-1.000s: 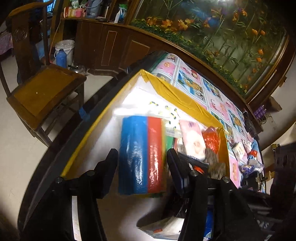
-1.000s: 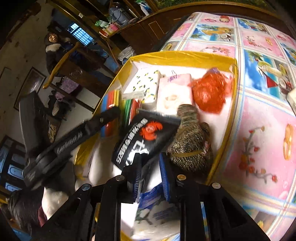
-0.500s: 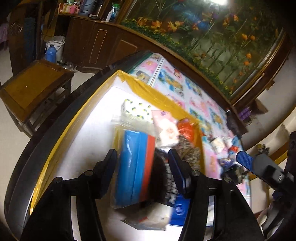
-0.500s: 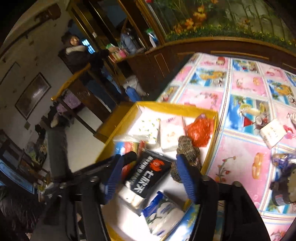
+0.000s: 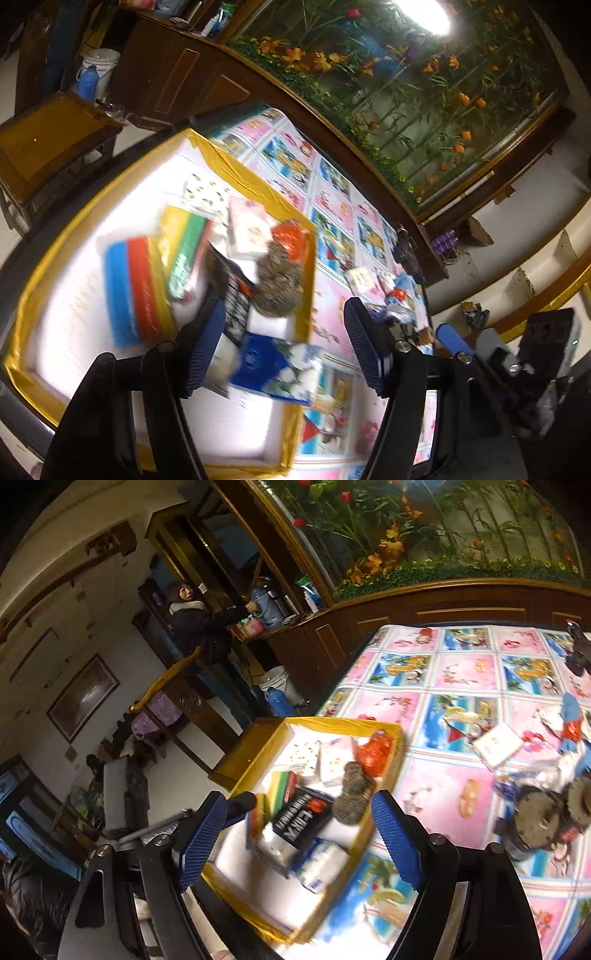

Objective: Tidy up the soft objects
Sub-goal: 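Grasp the white ace tissue pack with the left tool while the right tool grasps the blue-orange cloth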

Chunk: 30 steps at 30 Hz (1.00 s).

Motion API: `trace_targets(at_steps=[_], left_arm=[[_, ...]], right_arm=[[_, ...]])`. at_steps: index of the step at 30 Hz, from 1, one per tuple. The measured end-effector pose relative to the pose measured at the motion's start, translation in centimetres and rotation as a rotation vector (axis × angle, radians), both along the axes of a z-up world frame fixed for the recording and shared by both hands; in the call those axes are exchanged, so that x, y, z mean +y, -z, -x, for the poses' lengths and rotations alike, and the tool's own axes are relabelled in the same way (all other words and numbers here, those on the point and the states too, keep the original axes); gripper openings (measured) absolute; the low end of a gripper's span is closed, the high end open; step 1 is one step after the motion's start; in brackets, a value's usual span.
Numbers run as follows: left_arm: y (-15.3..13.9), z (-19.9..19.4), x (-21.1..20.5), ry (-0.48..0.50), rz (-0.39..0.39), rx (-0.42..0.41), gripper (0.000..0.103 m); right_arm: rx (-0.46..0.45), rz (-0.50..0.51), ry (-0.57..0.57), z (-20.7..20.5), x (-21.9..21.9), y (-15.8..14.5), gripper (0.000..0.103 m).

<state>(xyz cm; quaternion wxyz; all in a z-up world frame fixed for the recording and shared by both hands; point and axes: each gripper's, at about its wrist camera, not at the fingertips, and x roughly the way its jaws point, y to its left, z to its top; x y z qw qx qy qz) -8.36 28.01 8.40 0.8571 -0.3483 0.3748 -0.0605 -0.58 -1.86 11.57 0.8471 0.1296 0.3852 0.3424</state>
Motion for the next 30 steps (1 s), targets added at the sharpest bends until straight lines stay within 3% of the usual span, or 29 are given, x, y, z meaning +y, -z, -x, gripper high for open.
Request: trace_targets(at_steps=[7,15,24,28,30], left_arm=[[-1.5,0.1,-5.4,0.122,-0.046,0.008,0.066],[-0.8,-2.7,-12.2,0.245,-0.128,0.055,0.069],[-1.0,-10.9,-16.7,0.253,-0.209,0.11,0.068],[1.3,-16.5,-18.2,0.246,-0.175,0.192,0.068],[2.4,-18.9,-19.5,0.263,-0.197,0.213,0.068]], right_arm=[[-0.018,0.05,0.188,2.5,-10.8,-0.1,0.082],[0.003,0.008,0.441,2.5,-22.6,1.2,0.087],[0.032,-0.052,0.52,-3.6,-25.4,4.2,0.087],[0.06,-0.084,0.531,-8.0,-26.0,5.8,0.087],[0.07,-0.108,0.533,-9.7,-26.4,6.6,0.087]])
